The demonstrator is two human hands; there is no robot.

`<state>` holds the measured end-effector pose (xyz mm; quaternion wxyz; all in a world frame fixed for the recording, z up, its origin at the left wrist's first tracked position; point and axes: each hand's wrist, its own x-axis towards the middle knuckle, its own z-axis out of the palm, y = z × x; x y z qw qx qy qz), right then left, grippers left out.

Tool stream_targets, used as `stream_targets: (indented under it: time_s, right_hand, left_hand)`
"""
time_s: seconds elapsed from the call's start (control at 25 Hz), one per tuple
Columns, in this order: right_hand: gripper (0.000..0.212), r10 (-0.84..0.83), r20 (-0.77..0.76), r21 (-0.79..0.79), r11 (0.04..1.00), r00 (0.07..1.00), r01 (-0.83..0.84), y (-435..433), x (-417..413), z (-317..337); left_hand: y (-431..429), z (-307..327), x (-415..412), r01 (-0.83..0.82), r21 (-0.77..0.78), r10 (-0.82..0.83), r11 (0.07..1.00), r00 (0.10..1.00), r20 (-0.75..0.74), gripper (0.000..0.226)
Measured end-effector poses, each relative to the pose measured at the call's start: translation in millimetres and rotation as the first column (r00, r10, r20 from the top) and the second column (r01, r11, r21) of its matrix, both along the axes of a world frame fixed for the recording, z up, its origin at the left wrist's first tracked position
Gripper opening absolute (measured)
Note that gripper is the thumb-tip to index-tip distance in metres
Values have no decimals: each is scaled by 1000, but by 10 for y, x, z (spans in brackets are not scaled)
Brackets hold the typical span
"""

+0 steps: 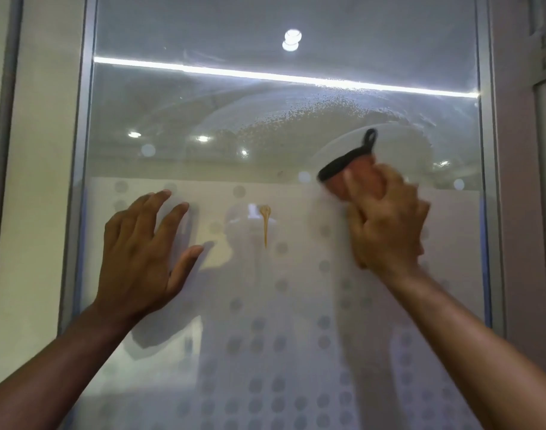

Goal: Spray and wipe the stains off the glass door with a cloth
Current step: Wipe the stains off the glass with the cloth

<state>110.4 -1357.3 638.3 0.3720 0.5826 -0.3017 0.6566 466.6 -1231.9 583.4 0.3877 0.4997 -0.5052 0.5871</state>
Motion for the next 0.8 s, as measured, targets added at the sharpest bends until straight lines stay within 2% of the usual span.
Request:
stream_targets:
  time_s: [0.12, 0.24, 0.32, 0.44, 0.56, 0.64, 0.68, 0.72, 0.8]
  right_hand:
    - [47, 30, 305, 107, 992, 952, -66, -108, -331, 437]
    - [42, 50, 421, 177, 975, 905, -136, -204, -323, 534]
    - [46, 96, 353, 126, 981, 931, -149, -153, -63, 448]
    - [59, 107, 33, 47, 993, 994, -108, 43, 275, 104]
    - [64, 90, -242, -14, 995, 966, -96, 189, 427, -638]
    - [63, 12, -384, -60, 997, 923, -38, 252, 417, -1106]
    - [62, -27, -394, -69, 998, 919, 0, 235, 355, -1221]
    - [62, -33, -339, -56, 998, 940, 15, 193, 270, -1230]
    - [63, 19, -62, 40, 999, 998, -17, 71, 73, -1045]
  left_hand:
    - [36, 130, 94, -25, -16, 25, 1000, 999, 19, 79]
    - [43, 138, 179, -18, -13, 18, 1000, 1000, -1, 78]
    - [20, 112, 203, 10, -9, -10, 1000, 1000, -16, 78]
    - [-3, 107, 214, 34, -15, -34, 999, 999, -10, 77]
    - [7, 100, 217, 42, -14, -42, 999, 999, -3, 77]
    - [13, 95, 213, 50, -12, -50, 999, 999, -5, 77]
    - [18, 98, 215, 55, -9, -55, 998, 998, -5, 78]
    - [23, 103, 218, 59, -6, -59, 998, 998, -5, 78]
    - [24, 102, 228, 57, -5, -57, 998, 998, -8, 78]
